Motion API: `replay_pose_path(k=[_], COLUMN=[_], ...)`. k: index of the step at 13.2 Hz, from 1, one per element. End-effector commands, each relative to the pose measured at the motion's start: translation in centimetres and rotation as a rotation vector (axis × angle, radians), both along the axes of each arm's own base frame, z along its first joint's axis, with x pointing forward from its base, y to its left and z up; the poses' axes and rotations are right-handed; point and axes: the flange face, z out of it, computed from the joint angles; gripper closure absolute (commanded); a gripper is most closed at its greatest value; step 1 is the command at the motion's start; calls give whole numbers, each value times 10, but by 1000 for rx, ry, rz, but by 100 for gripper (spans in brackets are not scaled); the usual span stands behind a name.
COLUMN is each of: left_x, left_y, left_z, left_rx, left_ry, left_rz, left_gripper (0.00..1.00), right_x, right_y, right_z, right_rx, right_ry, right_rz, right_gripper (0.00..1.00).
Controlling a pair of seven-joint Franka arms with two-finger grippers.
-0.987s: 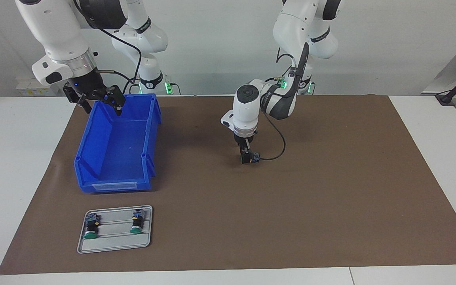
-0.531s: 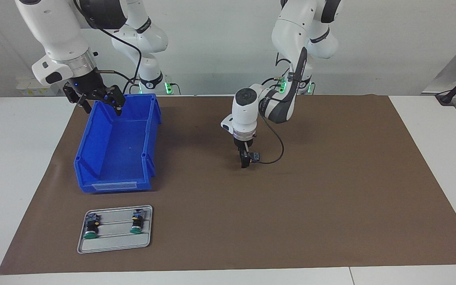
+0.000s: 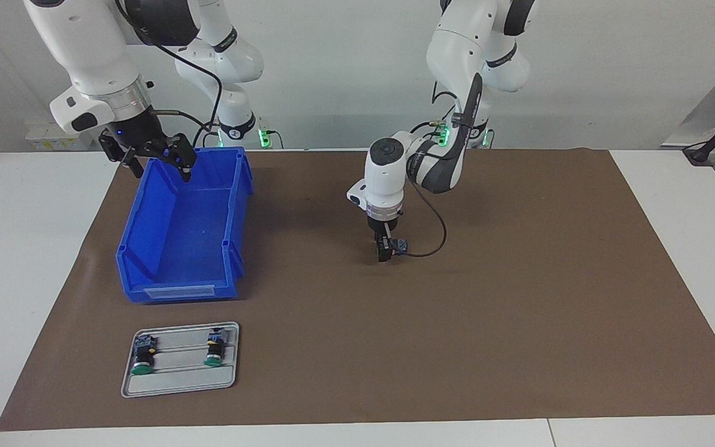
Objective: Place and press button with both arms
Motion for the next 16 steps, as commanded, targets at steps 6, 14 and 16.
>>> replay_pose_path(k=[6,14,16], left_x=[20,68,82], left_y=[17,104,162], left_z=[10,92,120], left_rx=[12,-83,-181], left_ry=[-31,17,127], left_rz=[75,318,318], left_gripper=[74,90,91], right_x=[-3,-3,-3], right_y=[0,0,0], right_z=[0,0,0], right_rx=[25,25,25], right_ry=[11,10,11], right_rz=[17,16,16], right_gripper=[0,0,0])
